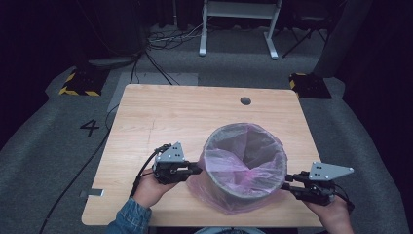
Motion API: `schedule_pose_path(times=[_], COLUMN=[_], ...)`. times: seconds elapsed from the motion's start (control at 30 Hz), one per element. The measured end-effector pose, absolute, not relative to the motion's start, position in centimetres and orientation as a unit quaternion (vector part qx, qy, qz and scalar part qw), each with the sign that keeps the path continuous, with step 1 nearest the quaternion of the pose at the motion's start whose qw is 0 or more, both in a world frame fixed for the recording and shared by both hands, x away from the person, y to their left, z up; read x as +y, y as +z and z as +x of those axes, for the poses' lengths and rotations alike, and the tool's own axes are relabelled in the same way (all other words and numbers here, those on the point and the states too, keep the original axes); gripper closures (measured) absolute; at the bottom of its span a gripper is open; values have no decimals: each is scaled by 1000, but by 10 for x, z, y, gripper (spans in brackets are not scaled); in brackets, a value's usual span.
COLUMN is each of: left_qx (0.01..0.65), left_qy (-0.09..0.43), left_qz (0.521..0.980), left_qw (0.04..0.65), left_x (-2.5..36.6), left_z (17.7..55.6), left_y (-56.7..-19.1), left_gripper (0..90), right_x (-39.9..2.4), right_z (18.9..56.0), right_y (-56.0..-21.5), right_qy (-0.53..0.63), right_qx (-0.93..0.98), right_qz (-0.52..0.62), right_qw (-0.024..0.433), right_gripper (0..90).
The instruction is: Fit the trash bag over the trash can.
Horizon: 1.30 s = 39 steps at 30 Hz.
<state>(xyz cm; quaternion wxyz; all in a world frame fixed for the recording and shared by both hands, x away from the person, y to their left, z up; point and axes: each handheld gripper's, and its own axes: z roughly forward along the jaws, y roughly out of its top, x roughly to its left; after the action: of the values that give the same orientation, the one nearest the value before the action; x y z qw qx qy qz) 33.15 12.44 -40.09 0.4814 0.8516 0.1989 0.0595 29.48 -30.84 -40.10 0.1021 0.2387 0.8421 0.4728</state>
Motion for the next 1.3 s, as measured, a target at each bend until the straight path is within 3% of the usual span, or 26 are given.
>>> schedule_pose_path(times=[0.1,0.2,0.37,0.73,0.97,1.07,1.3], left_qx=[198,200,206,209,230,253,250], left_qy=[48,46,27,19,28,24,24], left_qz=[860,870,886,893,895,901,899], left_qw=[468,448,414,399,382,351,358], left_x=[120,117,115,112,116,117,121], left_z=[335,337,342,344,346,353,351], left_y=[-410,-419,-433,-445,-448,-459,-460], left_gripper=[896,897,897,894,894,895,865], right_x=[-309,-310,-309,-312,-317,-315,-320], right_z=[303,312,321,327,322,315,314], right_y=[-403,-412,-433,-472,-473,-466,-466], right_qy=[470,462,423,356,351,364,364], right_qx=[839,841,857,878,877,876,874], right_qz=[256,270,287,318,327,314,320], right_qw=[98,84,69,34,25,40,33], right_gripper=[846,892,897,900,896,852,885])
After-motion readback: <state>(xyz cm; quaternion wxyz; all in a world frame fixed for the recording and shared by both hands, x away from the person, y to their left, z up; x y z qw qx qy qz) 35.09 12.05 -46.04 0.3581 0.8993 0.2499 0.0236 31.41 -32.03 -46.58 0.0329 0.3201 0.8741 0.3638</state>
